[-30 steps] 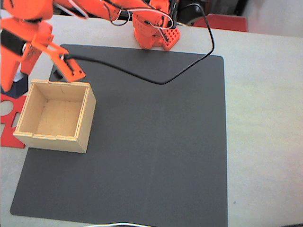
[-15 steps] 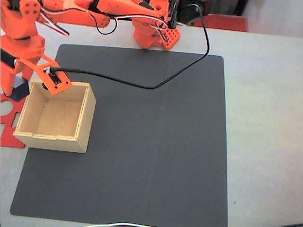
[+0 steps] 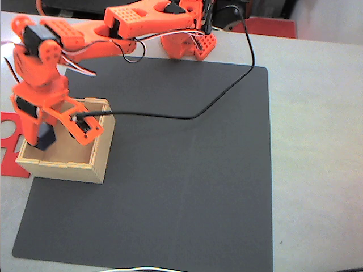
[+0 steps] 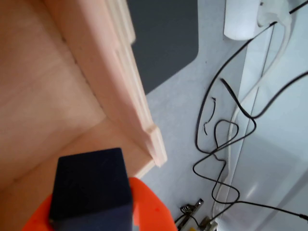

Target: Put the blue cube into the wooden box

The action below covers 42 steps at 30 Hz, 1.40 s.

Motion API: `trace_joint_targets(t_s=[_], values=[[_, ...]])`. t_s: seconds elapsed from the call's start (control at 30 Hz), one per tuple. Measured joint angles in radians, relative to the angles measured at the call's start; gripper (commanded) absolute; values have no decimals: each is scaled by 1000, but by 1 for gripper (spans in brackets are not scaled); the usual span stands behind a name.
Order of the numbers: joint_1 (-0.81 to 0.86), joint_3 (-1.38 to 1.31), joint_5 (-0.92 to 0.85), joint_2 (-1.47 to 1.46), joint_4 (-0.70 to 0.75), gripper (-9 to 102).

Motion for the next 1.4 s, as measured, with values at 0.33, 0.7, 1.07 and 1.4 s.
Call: trace_joint_targets(t_s=[0.33, 0.7, 1.07, 1.4], values=[[-23, -6, 18, -46, 0, 5], [-44, -8, 37, -104, 0, 15], [-58, -8, 37, -127, 0, 21], [-106, -11, 55, -112, 0, 0]])
